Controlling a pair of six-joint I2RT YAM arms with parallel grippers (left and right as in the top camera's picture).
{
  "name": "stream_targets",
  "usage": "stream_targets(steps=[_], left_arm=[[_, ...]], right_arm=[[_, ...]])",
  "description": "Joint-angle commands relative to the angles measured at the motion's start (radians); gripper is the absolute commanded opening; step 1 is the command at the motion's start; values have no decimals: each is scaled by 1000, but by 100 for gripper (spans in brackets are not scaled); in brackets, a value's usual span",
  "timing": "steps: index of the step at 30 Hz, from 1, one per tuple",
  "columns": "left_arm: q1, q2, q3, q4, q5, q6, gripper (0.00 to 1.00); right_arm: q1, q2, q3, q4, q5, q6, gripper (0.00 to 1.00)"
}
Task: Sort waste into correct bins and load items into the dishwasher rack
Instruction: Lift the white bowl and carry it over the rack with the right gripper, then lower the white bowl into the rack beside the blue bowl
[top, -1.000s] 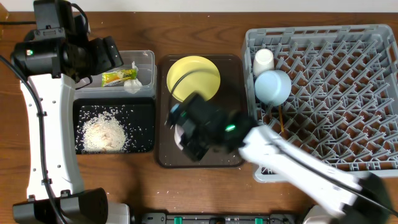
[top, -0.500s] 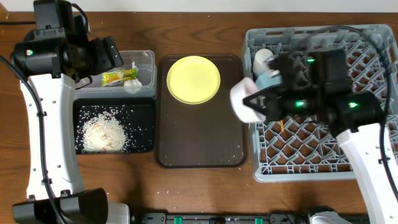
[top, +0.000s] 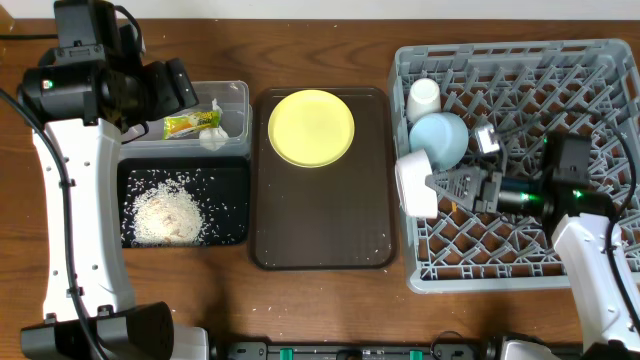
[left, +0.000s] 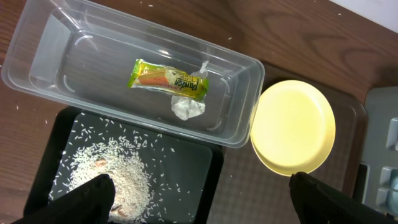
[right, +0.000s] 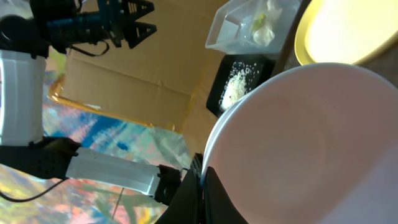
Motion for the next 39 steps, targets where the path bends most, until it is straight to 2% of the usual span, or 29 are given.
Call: stream_targets(steps=[1,21,26,29,33,39], left_arm=[[4,-2,13,-3,-12,-13,93],[4,-2,13,-3,-12,-13,93],[4,-2,13,-3,-12,-13,93],[4,-2,13,-3,-12,-13,93],[4,-2,13,-3,-12,-13,93],[4,-2,13,-3,-12,-13,93]], right_arm=[[-44,-5,-45,6,-77,-51,1],[-169,-5,-94,42,92,-83,1],[-191,-5,-94,98,101,-83,14],[-210,-5,-94,132,149,-83,17],[-231,-5,-94,151,272,-83,20],[-241,-5,-93,205,470,-18,33]])
